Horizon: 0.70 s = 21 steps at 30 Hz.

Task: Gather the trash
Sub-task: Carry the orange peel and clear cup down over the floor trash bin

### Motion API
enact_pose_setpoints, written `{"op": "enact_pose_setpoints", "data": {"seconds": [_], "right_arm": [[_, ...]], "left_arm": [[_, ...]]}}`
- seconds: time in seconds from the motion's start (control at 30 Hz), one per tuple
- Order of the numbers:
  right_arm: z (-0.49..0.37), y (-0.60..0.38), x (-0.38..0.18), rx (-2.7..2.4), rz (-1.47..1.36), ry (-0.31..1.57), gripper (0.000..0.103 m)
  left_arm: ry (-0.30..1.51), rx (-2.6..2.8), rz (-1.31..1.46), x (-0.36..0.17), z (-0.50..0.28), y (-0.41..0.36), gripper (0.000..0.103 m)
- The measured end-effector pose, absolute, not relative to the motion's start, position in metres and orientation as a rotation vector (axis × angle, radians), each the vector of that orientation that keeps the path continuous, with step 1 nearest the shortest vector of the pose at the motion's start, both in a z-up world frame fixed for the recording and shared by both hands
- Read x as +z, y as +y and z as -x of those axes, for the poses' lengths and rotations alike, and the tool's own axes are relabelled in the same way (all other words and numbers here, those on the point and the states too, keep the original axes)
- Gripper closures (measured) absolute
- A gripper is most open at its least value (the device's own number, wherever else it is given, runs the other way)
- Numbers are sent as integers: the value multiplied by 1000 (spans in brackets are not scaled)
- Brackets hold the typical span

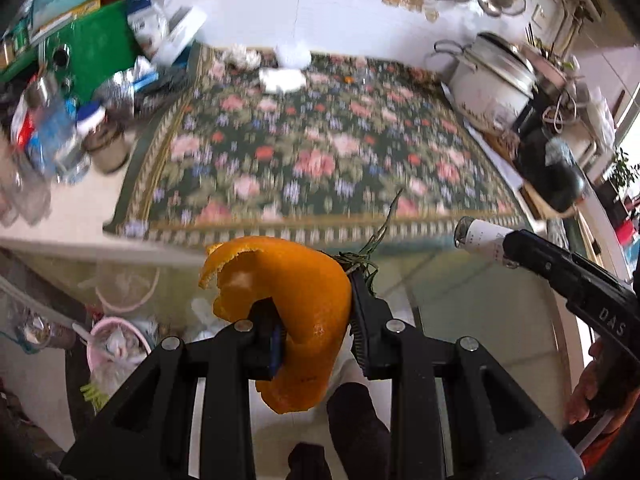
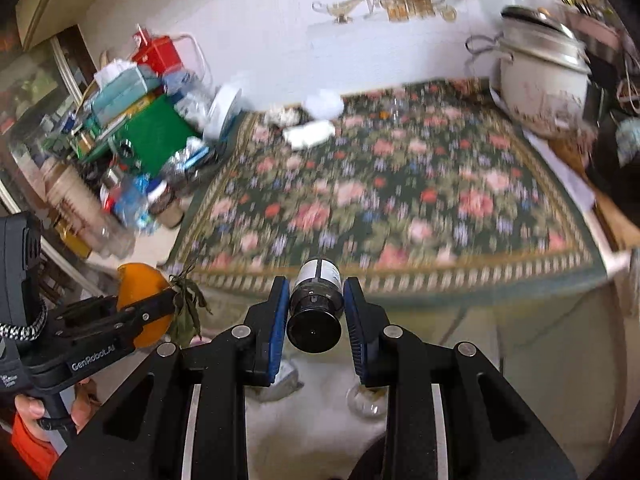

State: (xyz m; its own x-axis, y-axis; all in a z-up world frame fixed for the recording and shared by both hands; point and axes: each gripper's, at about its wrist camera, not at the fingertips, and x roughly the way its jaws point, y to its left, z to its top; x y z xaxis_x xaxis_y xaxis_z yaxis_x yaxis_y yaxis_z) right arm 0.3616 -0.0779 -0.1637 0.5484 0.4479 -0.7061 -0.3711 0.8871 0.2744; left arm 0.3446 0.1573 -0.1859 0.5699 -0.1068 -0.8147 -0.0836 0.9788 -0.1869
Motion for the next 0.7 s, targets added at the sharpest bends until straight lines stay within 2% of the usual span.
{"op": "enact_pose_setpoints", "data": {"seconds": [0.33, 0.7], "right_arm": [[-313, -94, -193, 425, -80, 963, 77], [-330, -139, -272, 361, -99, 1075, 77]], "left_arm": [[1094, -68, 244, -244, -320, 129, 75], [1240, -71, 250, -365, -346, 75, 75]]}}
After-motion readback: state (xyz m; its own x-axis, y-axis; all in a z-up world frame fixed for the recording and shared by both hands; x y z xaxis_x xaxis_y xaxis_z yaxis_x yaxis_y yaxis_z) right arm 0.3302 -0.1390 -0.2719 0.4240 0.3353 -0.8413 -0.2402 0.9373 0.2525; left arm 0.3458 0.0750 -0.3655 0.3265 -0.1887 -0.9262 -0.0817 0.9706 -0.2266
